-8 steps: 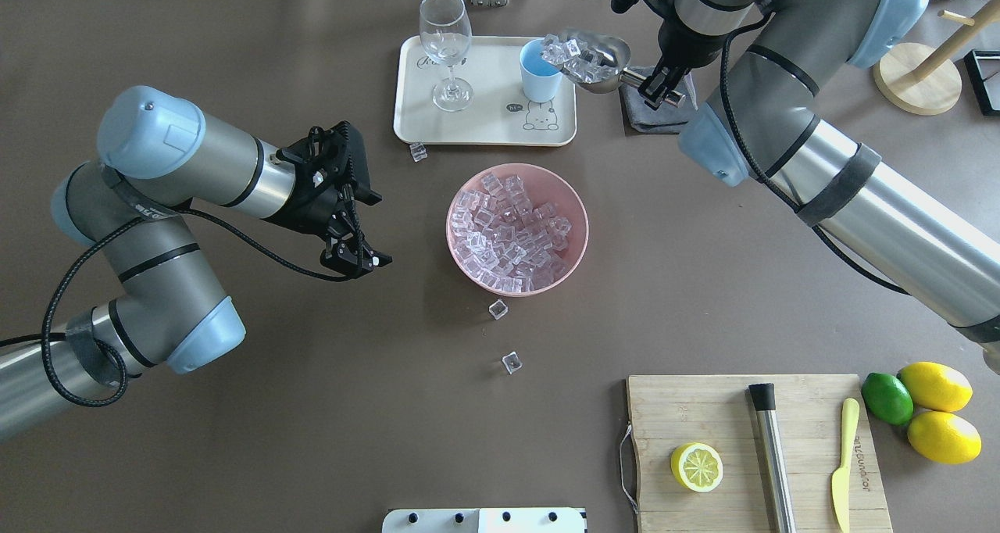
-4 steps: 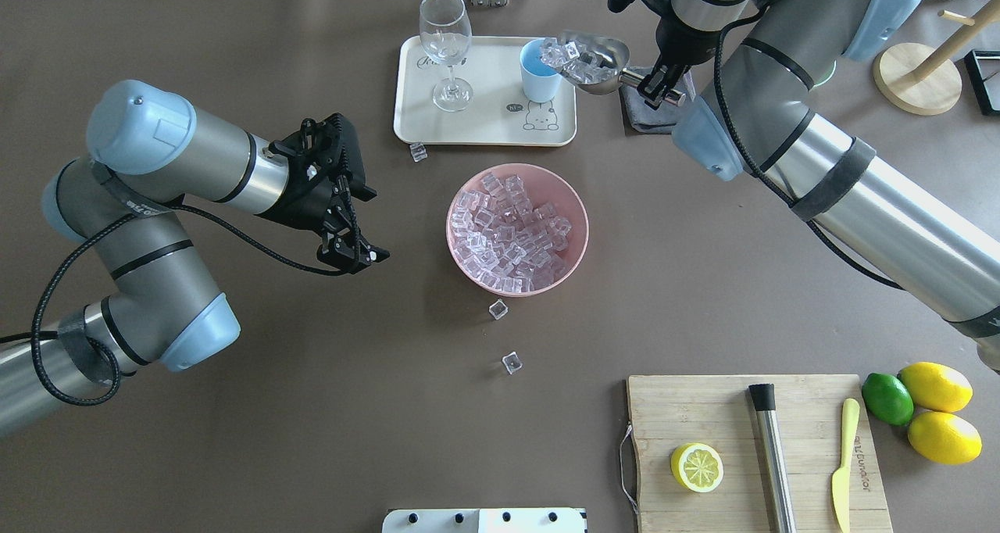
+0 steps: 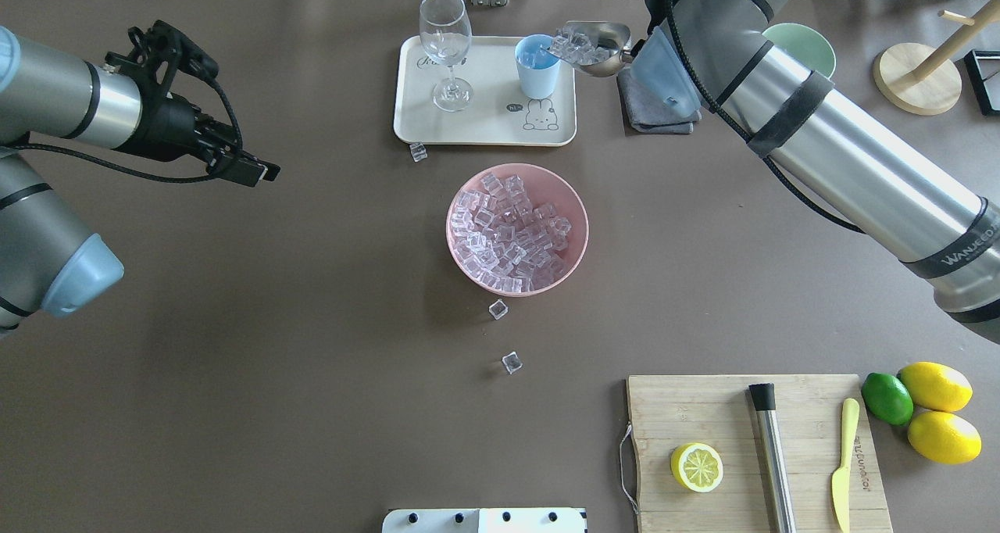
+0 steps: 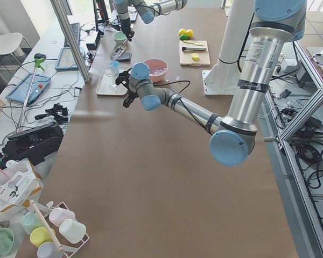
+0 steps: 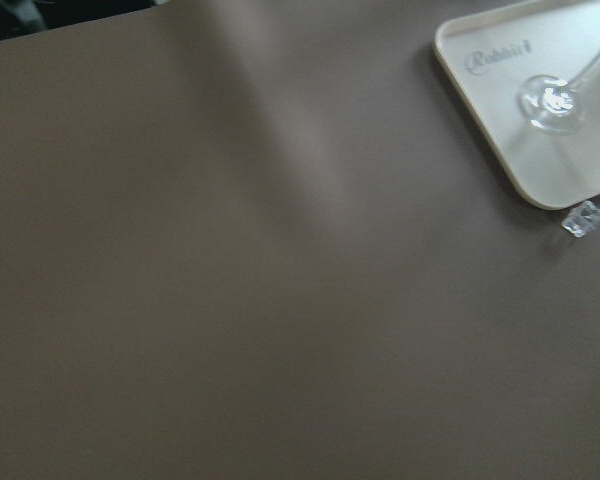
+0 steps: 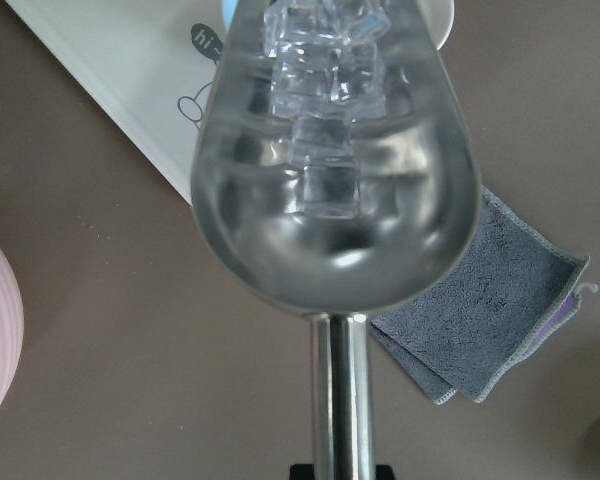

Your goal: Put ice in cup with scoop

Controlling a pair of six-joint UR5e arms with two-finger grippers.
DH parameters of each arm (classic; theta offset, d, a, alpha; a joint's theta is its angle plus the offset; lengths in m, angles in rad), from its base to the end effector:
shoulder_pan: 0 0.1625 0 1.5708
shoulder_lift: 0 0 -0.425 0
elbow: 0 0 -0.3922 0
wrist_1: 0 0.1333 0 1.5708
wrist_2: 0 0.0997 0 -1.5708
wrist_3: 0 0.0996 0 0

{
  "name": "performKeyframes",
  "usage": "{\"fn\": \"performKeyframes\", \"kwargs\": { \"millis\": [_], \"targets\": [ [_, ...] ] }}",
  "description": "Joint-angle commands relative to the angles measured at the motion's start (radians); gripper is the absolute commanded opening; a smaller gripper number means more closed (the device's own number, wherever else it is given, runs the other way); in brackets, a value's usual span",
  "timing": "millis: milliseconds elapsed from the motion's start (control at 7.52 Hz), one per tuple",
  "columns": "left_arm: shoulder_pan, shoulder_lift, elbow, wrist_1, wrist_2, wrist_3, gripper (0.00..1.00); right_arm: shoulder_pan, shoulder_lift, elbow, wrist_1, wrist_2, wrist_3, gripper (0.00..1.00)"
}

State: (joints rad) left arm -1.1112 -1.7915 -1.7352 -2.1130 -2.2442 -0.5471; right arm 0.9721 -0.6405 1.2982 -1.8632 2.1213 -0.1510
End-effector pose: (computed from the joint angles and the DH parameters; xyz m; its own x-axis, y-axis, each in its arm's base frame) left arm 0.1929 -0.5502 0.3968 0.5478 0.3983 -0.7357 0.0220 0.8722 0.4886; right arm -0.3695 -0.6856 0.2204 0.5127 -0.7435 0.4293 0.6105 0.6673 0.4267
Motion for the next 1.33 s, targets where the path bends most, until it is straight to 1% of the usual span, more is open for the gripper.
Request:
{"fn": "performKeyframes", "kwargs": {
  "millis": [0, 133, 266, 399, 532, 665, 931, 1064, 1197],
  "targets": [
    [-0.247, 0.099, 0.002, 0.153, -0.133, -0.005, 0.99, -0.003, 0.03, -0.01, -0.078, -0.01, -0.045, 0.0],
    [-0.304, 0.157, 0.0, 0.154, -0.133, 0.013, 0.99, -0.003, 0.042, -0.013, -0.133, -0.014, -0.094, 0.0],
    [-0.352, 0.202, -0.001, 0.198, -0.135, 0.118, 1.0, -0.003, 0.059, -0.017, -0.17, -0.032, -0.114, 0.0],
    [-0.381, 0.204, -0.003, 0.372, -0.13, 0.244, 1.0, -0.003, 0.094, -0.045, -0.213, -0.043, -0.142, 0.0],
    [-0.394, 0.202, -0.029, 0.551, -0.076, 0.4, 1.0, -0.003, 0.117, -0.068, -0.229, -0.061, -0.16, 0.0],
    [-0.442, 0.208, -0.056, 0.632, 0.06, 0.515, 1.0, -0.003, 0.117, -0.072, -0.231, -0.07, -0.16, 0.0],
    [-0.444, 0.224, -0.041, 0.653, 0.081, 0.527, 1.0, -0.003, 0.117, -0.073, -0.231, -0.078, -0.166, 0.0],
    [-0.452, 0.234, -0.023, 0.653, 0.083, 0.612, 1.0, -0.003, 0.117, -0.071, -0.24, -0.081, -0.174, 0.0],
    [-0.504, 0.257, -0.02, 0.653, 0.083, 0.735, 1.0, -0.003, 0.116, -0.056, -0.243, -0.081, -0.176, 0.0]
  ]
}}
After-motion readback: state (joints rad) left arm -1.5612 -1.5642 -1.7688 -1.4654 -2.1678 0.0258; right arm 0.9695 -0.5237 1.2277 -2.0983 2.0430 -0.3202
